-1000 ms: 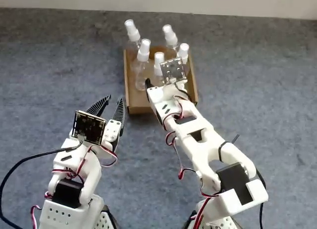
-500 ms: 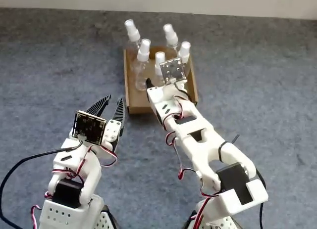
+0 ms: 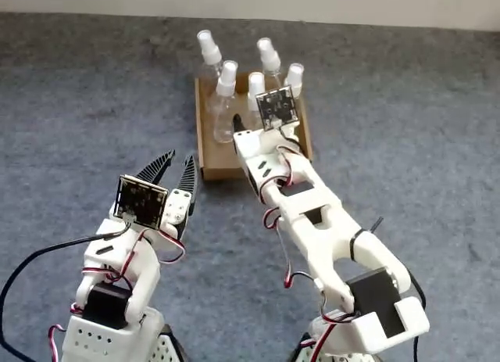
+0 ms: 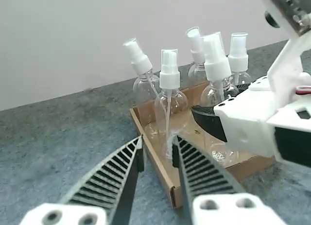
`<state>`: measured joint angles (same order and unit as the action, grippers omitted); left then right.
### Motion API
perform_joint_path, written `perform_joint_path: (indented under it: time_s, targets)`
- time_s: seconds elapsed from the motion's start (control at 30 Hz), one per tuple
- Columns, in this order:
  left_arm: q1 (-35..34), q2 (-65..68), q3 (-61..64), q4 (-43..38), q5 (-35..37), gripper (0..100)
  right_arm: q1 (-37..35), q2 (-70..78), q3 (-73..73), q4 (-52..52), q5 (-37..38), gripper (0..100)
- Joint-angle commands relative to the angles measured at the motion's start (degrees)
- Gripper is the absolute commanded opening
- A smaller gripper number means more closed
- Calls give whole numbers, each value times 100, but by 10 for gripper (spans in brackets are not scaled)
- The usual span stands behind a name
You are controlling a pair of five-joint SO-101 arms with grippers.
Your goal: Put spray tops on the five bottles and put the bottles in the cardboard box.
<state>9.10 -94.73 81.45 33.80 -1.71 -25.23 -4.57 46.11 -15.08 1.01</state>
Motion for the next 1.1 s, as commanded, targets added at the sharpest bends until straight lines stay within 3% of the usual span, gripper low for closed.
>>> perform_joint_path:
  time_s: [0.0,0.57,0.8,1.07]
  targets:
    - [-22,-22,-40,-141,-53,67,-40,-303,-75,-31,53,232]
    - [-22,-22,-40,-141,-53,67,-40,-356,-75,-22,62,232]
    - [-22,-22,-48,-141,-53,67,-40,-356,-119,541,79,232]
    - [-22,-22,-48,-141,-62,67,-242,-356,-101,576,835,231]
